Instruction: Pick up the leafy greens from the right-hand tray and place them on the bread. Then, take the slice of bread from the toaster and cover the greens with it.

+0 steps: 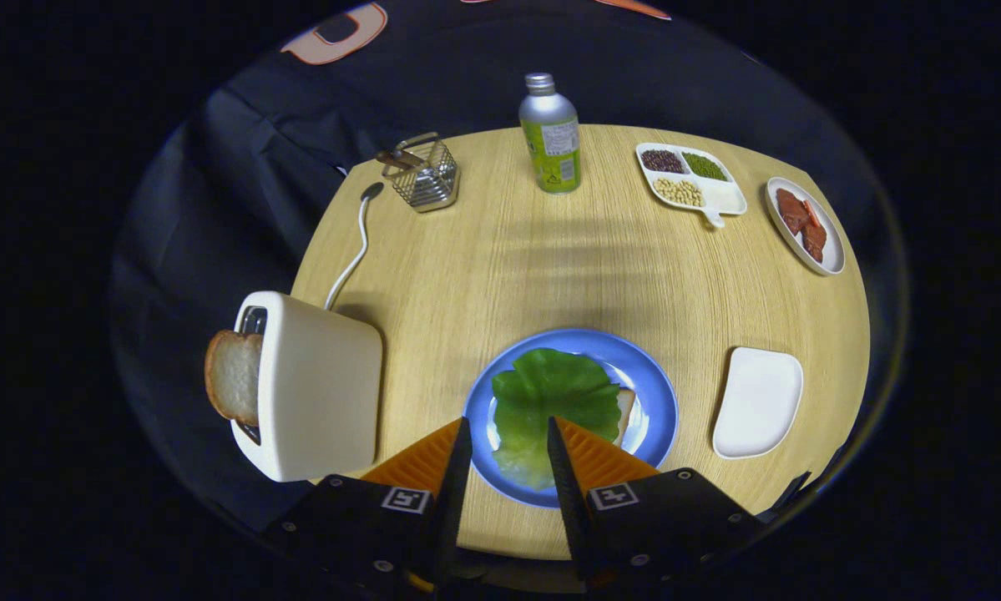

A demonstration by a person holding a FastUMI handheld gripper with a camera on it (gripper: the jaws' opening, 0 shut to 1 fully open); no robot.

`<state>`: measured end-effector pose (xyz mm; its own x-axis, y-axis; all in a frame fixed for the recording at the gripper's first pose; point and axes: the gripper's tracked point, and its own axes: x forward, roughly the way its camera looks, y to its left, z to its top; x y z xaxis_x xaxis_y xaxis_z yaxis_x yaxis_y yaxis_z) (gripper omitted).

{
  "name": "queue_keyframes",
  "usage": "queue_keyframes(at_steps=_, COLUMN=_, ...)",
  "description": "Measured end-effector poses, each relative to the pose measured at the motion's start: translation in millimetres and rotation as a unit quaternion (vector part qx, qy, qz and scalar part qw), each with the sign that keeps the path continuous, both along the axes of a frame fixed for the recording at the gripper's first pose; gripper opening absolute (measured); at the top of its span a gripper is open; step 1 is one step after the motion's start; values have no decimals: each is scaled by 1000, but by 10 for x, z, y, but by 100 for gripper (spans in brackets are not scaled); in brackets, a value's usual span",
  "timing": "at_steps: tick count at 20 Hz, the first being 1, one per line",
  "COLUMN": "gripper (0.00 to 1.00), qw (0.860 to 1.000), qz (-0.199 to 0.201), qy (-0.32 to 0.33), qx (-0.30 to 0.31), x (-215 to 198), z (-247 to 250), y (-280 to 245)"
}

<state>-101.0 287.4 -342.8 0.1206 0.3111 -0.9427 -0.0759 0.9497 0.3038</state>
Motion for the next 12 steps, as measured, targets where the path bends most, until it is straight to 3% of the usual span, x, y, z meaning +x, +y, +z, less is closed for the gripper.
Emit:
queue_keyframes(at_steps=3, gripper=72, qw=1000, qz=13, qy=-13, qx=14, x=85, z=321, y=255)
queue_keyframes(at_steps=7, gripper=85, qw=998, qz=30, qy=-16, qx=52, x=113, z=722, y=686)
queue_keyframes(at_steps=12, gripper=87, qw=994, qz=59, qy=-18, qx=86, x=120, z=1100, y=1236)
